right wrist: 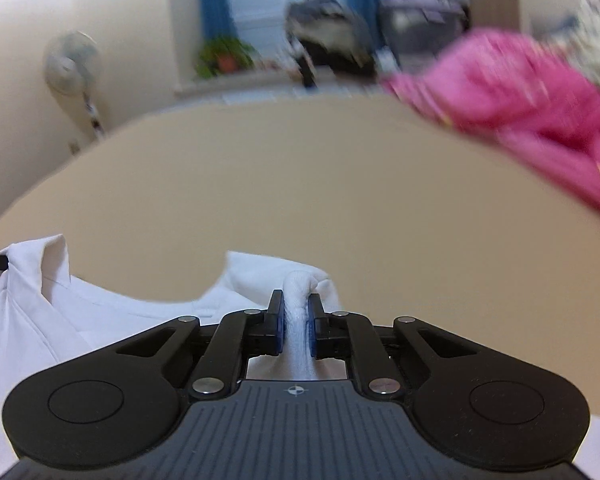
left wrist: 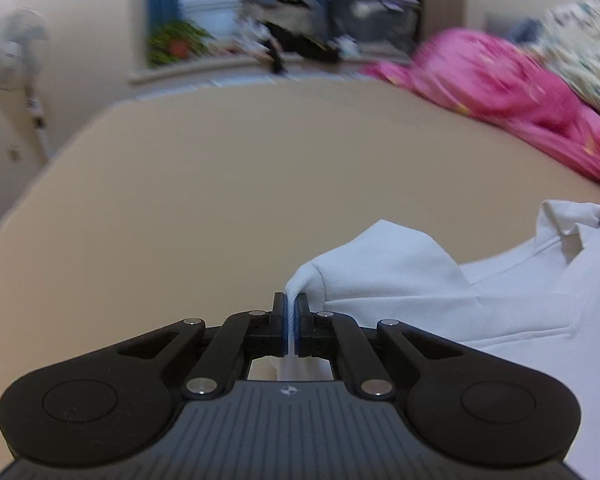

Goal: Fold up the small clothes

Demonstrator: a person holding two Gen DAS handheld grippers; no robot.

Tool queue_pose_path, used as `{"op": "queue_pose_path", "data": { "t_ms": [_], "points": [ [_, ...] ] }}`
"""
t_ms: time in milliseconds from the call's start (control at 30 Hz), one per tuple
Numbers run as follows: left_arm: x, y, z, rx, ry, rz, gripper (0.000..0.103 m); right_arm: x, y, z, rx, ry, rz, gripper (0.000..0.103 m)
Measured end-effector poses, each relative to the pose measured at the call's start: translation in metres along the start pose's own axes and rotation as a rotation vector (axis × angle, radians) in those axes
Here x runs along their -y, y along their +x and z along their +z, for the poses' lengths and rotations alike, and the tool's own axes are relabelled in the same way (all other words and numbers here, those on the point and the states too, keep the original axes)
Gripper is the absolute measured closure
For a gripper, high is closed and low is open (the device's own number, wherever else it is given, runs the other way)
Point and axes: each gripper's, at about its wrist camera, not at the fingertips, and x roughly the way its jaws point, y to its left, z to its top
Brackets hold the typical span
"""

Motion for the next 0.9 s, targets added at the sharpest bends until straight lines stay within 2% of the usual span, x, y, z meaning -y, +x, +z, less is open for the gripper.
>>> {"op": "queue_pose_path", "data": {
  "t_ms": [67,100,133,167,200,233,267,300,367,400,467,500,533,600,633,700,733,800,867,900],
  "points": [
    [-0.009,-0.003,0.008,0.023,-0.024,0.052,0.100,-0.008,0.007,0.013,0.046,-0.027,0.006,0.092],
    [-0.009,0.001,0.009,0.025,-0.026,0.074,0.097,-0.011,0.015,0.019,0.067,-0.043,-0.005,0.092],
    [-0.005,0.008,0.012,0.004,-0.025,0.102,0.090,-0.015,0.023,0.020,0.087,-0.069,-0.020,0.089],
    [-0.001,0.015,0.013,-0.049,-0.021,0.128,0.090,-0.018,0.037,0.020,0.067,-0.102,-0.049,0.083],
    [0.002,0.019,0.013,-0.097,-0.005,0.143,0.090,-0.021,0.048,0.017,0.010,-0.123,-0.087,0.080],
    [0.004,0.010,0.008,-0.111,0.010,0.151,0.090,-0.021,0.057,0.018,-0.050,-0.121,-0.114,0.080],
    [0.008,-0.007,0.002,-0.084,0.023,0.140,0.090,-0.018,0.053,0.016,-0.069,-0.101,-0.120,0.080],
    [0.012,-0.025,-0.005,-0.064,0.037,0.110,0.090,-0.015,0.043,0.016,-0.047,-0.072,-0.120,0.080],
    [0.025,-0.055,-0.026,-0.090,0.084,0.014,0.088,-0.008,0.010,0.009,-0.007,-0.028,-0.084,0.077],
    [0.033,-0.066,-0.038,-0.114,0.111,-0.024,0.087,-0.005,-0.007,0.001,-0.019,-0.023,-0.046,0.077],
    [0.048,-0.085,-0.071,-0.176,0.168,-0.069,0.087,0.001,-0.030,-0.019,-0.094,-0.017,0.055,0.076],
    [0.051,-0.089,-0.088,-0.223,0.187,-0.085,0.087,0.004,-0.038,-0.032,-0.155,-0.023,0.106,0.075],
    [0.058,-0.091,-0.106,-0.285,0.215,-0.072,0.081,0.004,-0.040,-0.046,-0.239,-0.052,0.132,0.075],
    [0.064,-0.105,-0.118,-0.320,0.262,0.001,0.081,0.001,-0.043,-0.077,-0.397,-0.165,0.047,0.075],
    [0.061,-0.115,-0.115,-0.352,0.230,-0.003,0.081,0.005,-0.054,-0.085,-0.374,-0.185,0.027,0.074],
    [0.044,-0.141,-0.108,-0.416,0.104,-0.032,0.081,0.025,-0.079,-0.088,-0.349,-0.097,0.007,0.071],
    [0.037,-0.159,-0.107,-0.402,0.060,-0.039,0.080,0.040,-0.091,-0.087,-0.330,-0.024,-0.018,0.071],
    [0.039,-0.189,-0.100,-0.331,0.013,-0.036,0.074,0.073,-0.113,-0.086,-0.263,0.110,-0.094,0.065],
    [0.036,-0.215,-0.106,-0.265,-0.052,-0.033,0.071,0.118,-0.135,-0.090,-0.184,0.310,-0.233,0.055],
    [0.036,-0.222,-0.113,-0.237,-0.092,-0.023,0.071,0.140,-0.145,-0.096,-0.153,0.417,-0.305,0.055]
  ]
}}
